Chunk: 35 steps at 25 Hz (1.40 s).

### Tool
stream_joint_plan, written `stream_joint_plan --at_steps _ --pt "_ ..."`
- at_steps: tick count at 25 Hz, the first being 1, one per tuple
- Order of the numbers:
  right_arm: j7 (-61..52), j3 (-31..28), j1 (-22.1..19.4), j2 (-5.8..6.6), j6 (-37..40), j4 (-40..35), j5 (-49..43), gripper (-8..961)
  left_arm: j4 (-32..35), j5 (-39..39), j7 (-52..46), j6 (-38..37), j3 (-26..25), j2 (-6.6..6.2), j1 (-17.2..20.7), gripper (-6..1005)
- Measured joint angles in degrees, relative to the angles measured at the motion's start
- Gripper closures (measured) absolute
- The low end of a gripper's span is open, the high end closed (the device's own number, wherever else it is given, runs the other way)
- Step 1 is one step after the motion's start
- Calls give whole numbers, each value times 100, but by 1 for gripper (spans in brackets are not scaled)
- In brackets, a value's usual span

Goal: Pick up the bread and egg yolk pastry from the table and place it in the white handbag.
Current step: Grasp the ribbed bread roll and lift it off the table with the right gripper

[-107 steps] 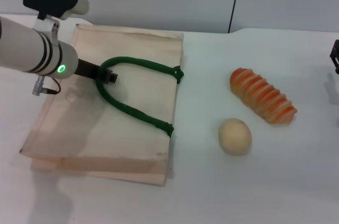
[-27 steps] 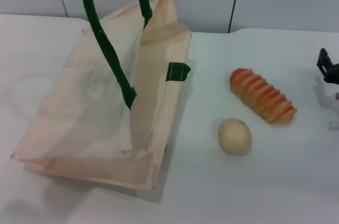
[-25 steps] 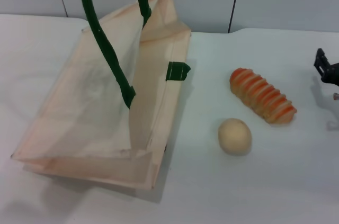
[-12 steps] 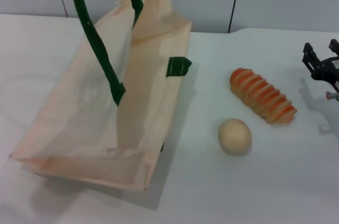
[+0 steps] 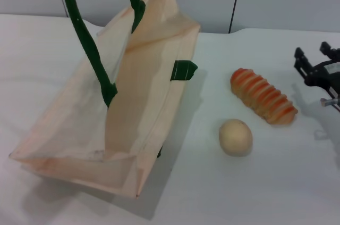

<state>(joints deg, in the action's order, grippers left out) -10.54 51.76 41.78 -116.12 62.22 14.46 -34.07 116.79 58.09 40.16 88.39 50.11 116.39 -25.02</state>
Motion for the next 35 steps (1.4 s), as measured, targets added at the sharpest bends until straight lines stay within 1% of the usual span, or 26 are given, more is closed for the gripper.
stream_joint_plan --at_steps 5,11,21,25,28,32,34,35 --pt "-306 302 17 7 130 -16 -246 310 -7 -67 0 -19 -3 0 -3 878" --pt "-299 758 -74 12 633 -37 -281 309 -20 -243 -16 -60 -8 -2 0 878" --pt "-336 1091 -83 15 589 49 -285 295 -34 -475 -46 -69 -10 -2 -35 880" --pt "-739 1369 -52 50 575 151 -308 221 -33 -566 -50 -74 -10 -4 -37 882" --pt "-1047 1685 -15 56 595 153 -317 174 -33 -652 -61 -71 5 -9 -41 883" --pt "-1254 1950 96 64 608 171 -332 119 -33 -695 -76 -71 32 -11 -54 883" --pt "-1398 2097 139 65 614 178 -326 73 -33 -730 -79 -71 45 -11 -55 883" --pt "-1468 2152 154 69 615 180 -318 73 -33 -754 -81 -71 55 -11 -55 883"
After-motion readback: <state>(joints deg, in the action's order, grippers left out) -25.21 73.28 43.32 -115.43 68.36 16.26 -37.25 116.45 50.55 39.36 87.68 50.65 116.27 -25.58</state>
